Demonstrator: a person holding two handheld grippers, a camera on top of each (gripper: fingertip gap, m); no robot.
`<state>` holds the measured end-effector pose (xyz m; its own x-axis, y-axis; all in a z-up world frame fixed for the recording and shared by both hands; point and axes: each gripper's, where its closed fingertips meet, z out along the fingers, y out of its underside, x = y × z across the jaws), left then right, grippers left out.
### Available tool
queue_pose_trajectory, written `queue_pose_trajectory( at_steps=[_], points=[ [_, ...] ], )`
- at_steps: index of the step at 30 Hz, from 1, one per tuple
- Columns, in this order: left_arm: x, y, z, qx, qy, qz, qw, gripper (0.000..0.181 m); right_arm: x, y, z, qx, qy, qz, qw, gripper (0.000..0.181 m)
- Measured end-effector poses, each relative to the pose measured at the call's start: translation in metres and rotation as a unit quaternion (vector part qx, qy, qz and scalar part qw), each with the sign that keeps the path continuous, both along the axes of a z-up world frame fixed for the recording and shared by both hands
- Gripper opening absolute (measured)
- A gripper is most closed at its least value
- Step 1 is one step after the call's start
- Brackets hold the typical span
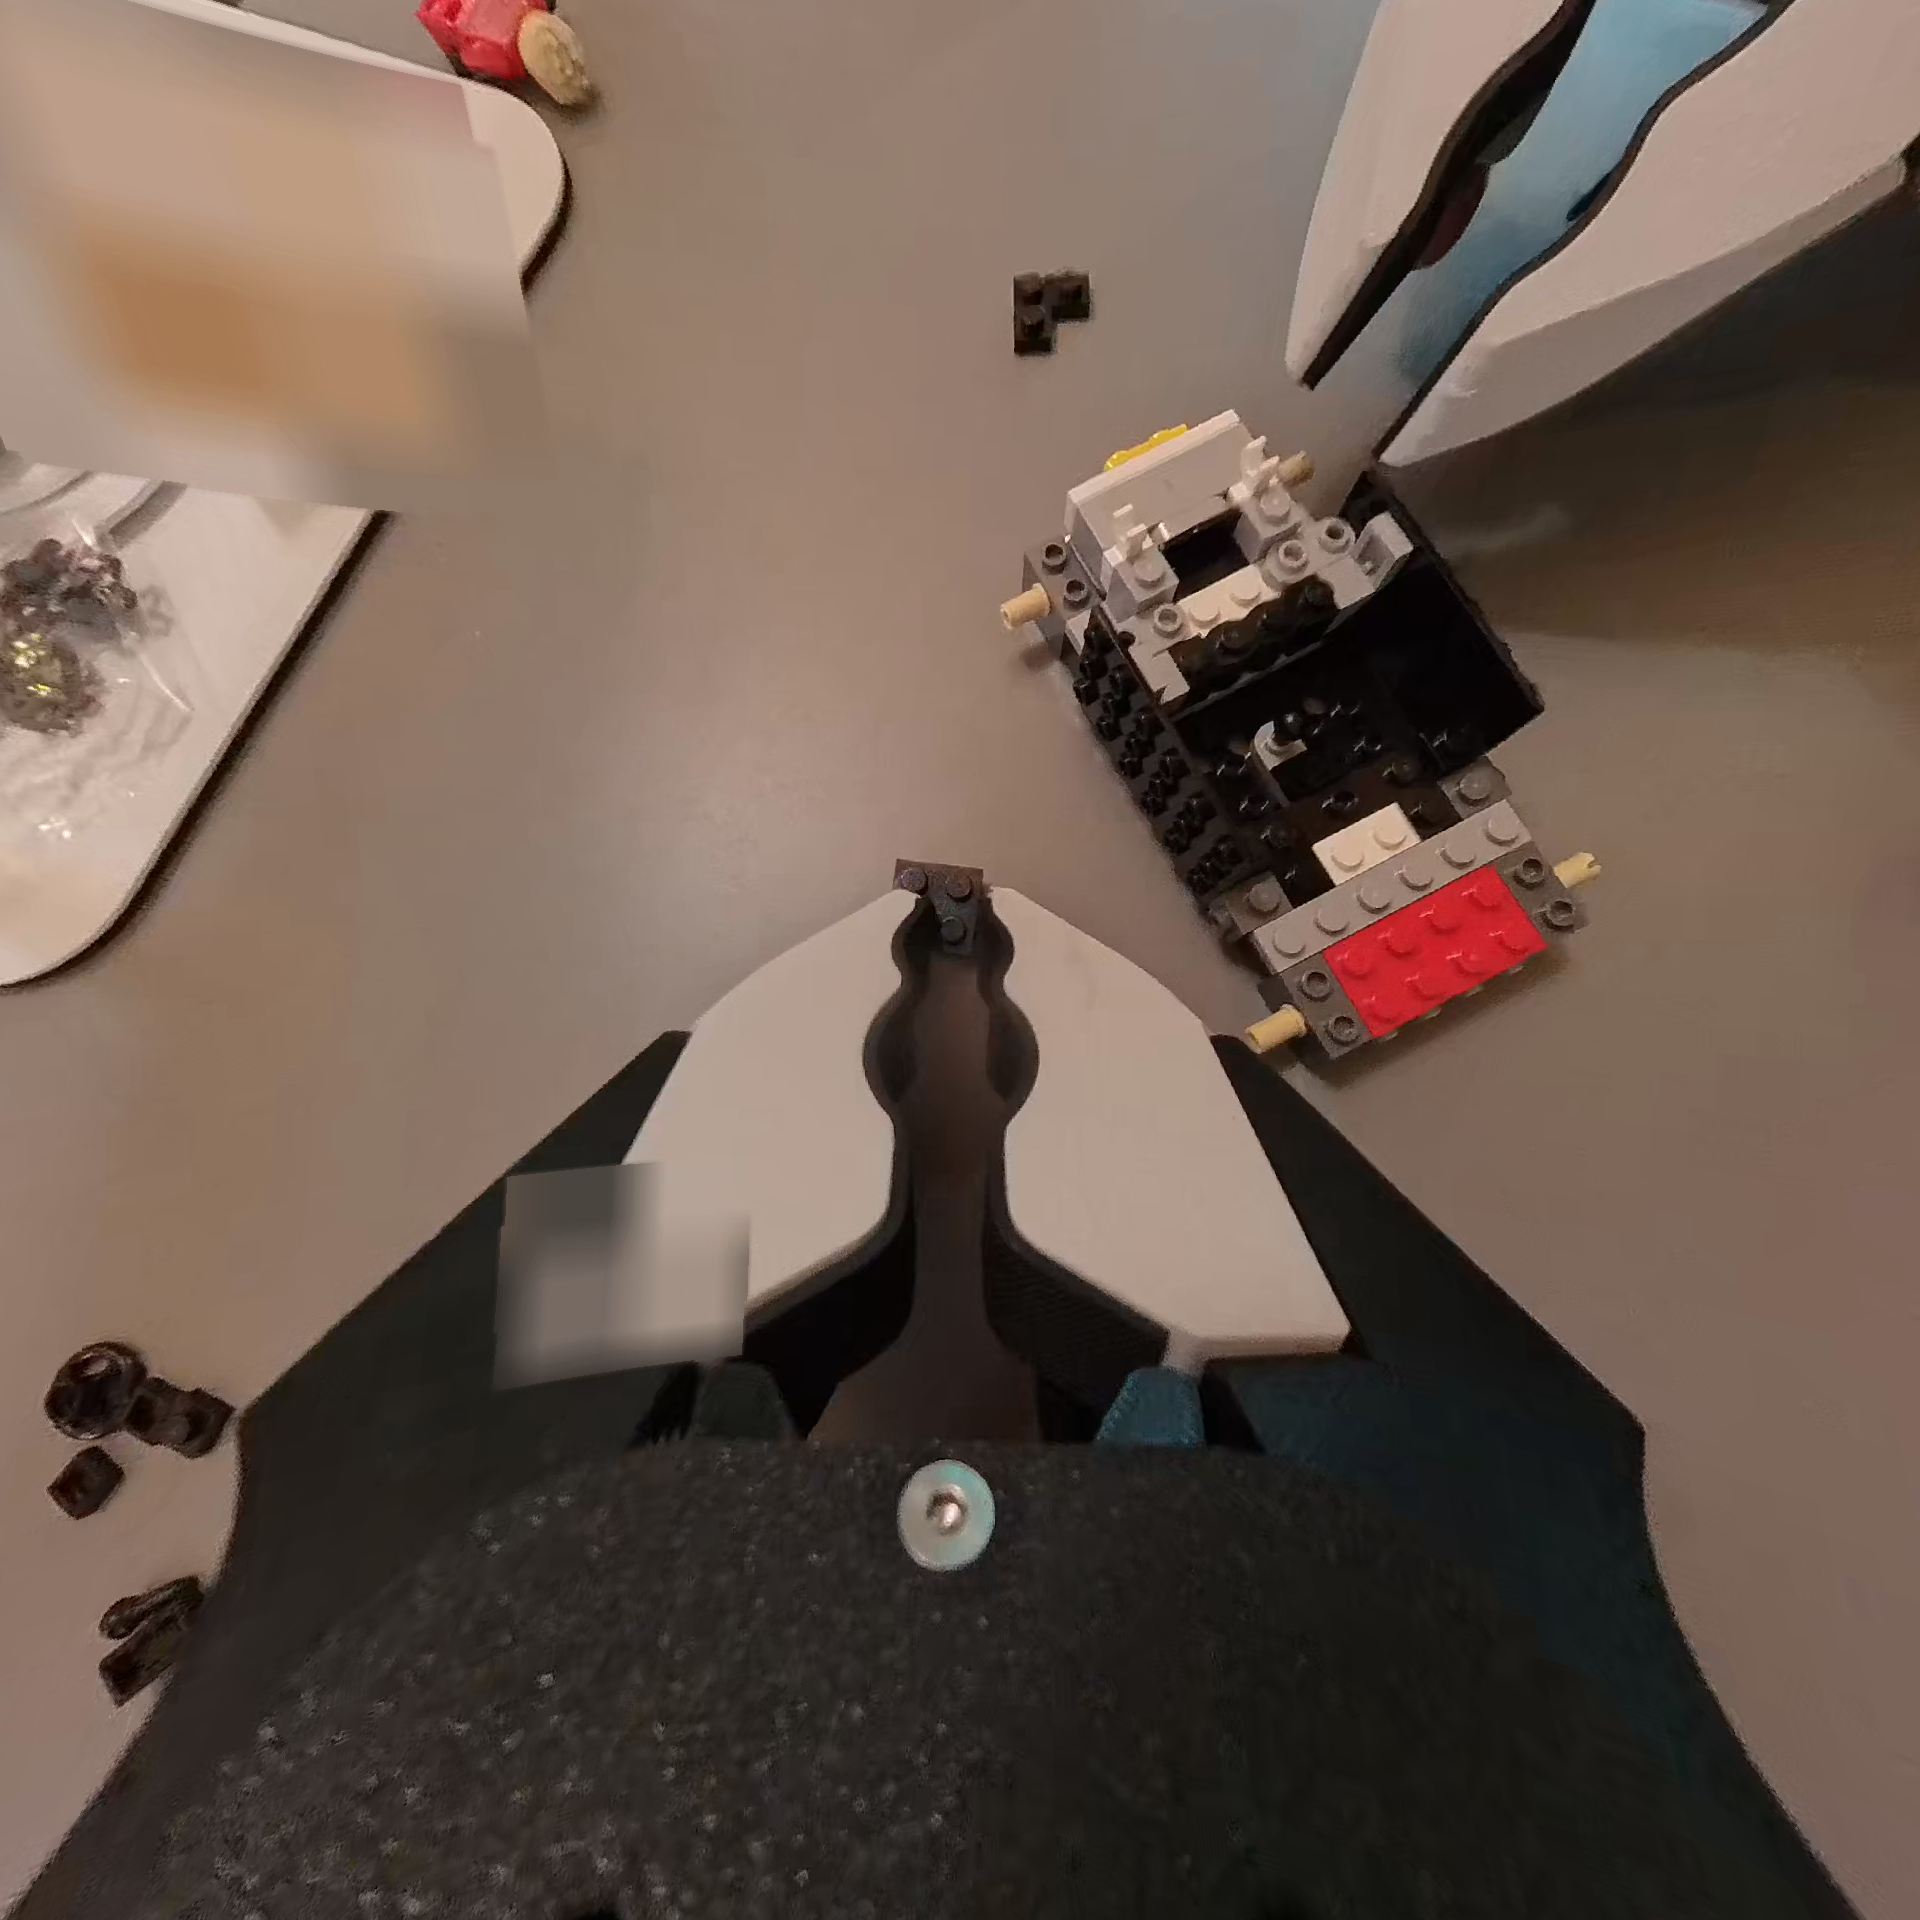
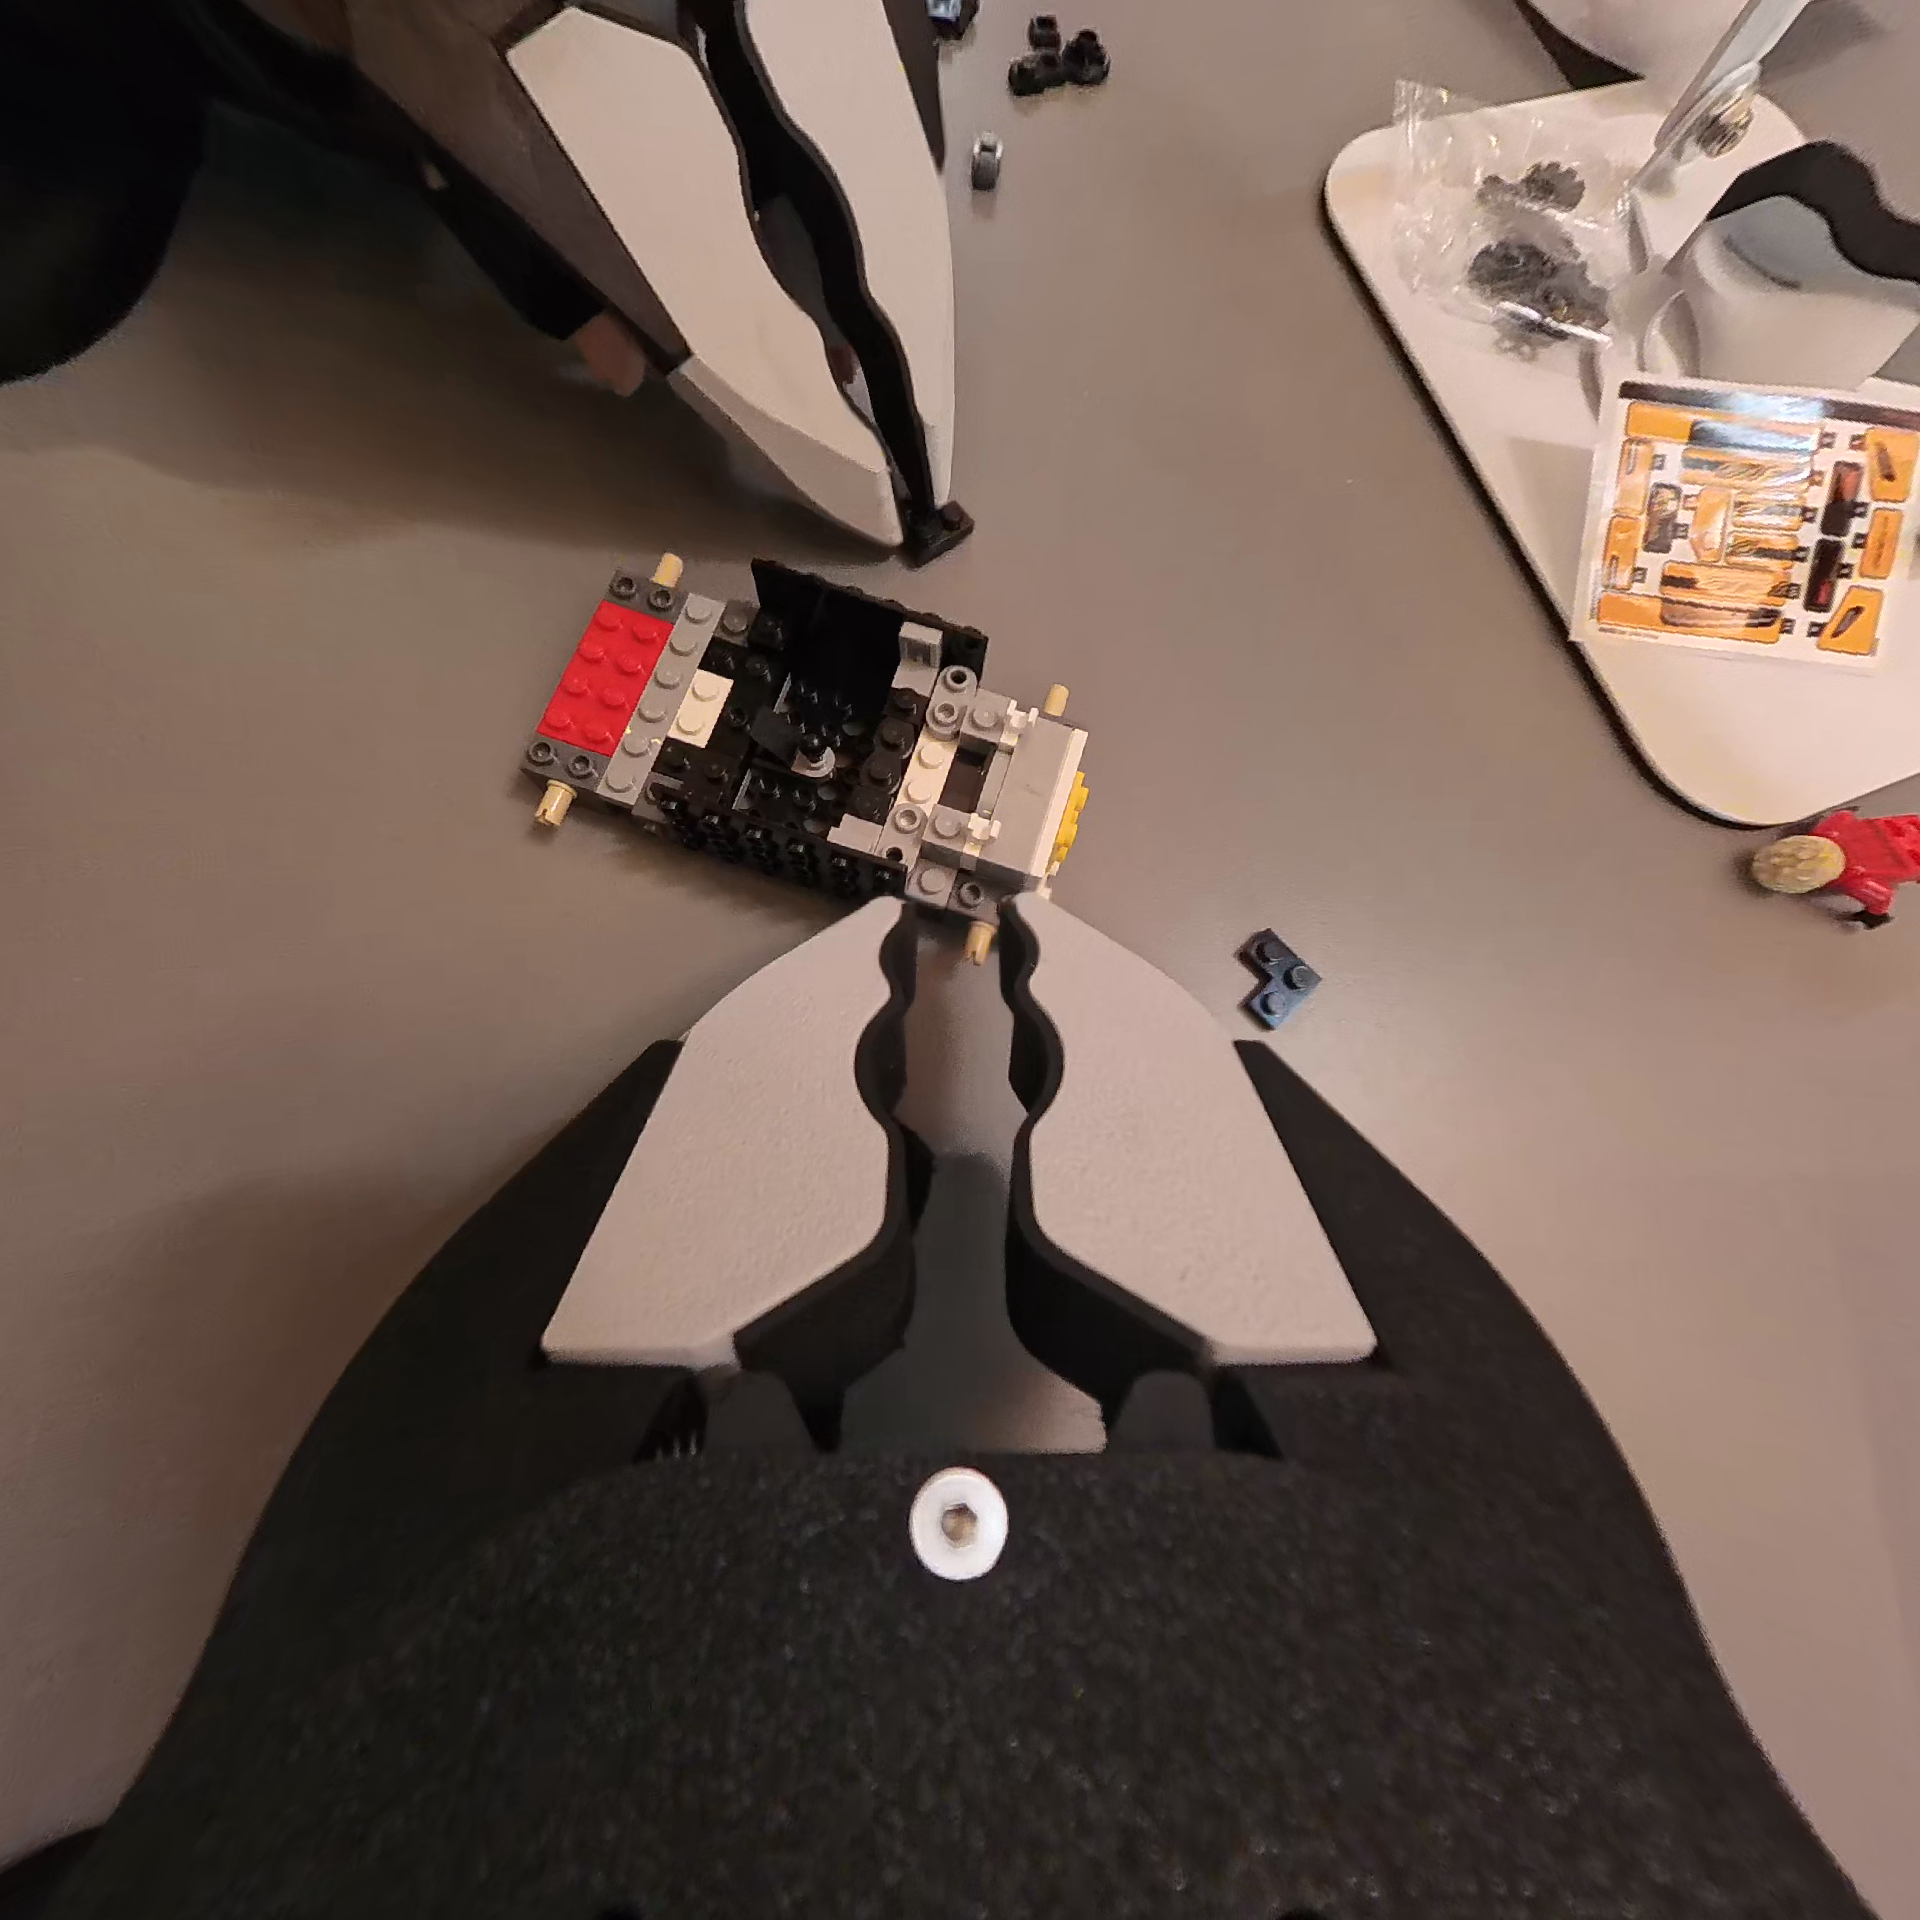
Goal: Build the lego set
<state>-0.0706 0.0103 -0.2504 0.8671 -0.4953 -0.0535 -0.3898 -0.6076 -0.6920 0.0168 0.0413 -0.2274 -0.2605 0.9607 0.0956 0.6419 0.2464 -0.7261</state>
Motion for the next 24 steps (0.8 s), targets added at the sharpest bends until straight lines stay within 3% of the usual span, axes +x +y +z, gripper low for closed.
queue_pose_trajectory(
  at_steps=[1, 6, 12, 19, 24],
  points=[
    [0.001, 0.0, 0.004, 0.009, -0.008, 0.003, 1.0, 0.008, -0.001, 0.001, 0.002, 0.001, 0.007, -0.003, 1.0, 0.014],
    [0.013, 0.004, 0.045, 0.084, -0.063, 0.004, 0.994, 0.008, -0.012, -0.004, 0.027, -0.013, 0.078, -0.008, 0.997, 0.014],
    [0.046, -0.007, 0.085, 0.17, -0.064, -0.063, 0.981, 0.007, -0.019, -0.026, 0.049, -0.014, 0.146, 0.028, 0.989, 0.015],
    [0.074, -0.02, 0.092, 0.207, -0.032, -0.137, 0.968, 0.008, -0.016, -0.048, 0.065, -0.097, 0.175, 0.069, 0.977, 0.019],
    [0.082, -0.025, 0.089, 0.205, -0.023, -0.163, 0.965, 0.008, -0.014, -0.056, 0.062, -0.062, 0.176, 0.098, 0.977, 0.02]
  ],
)
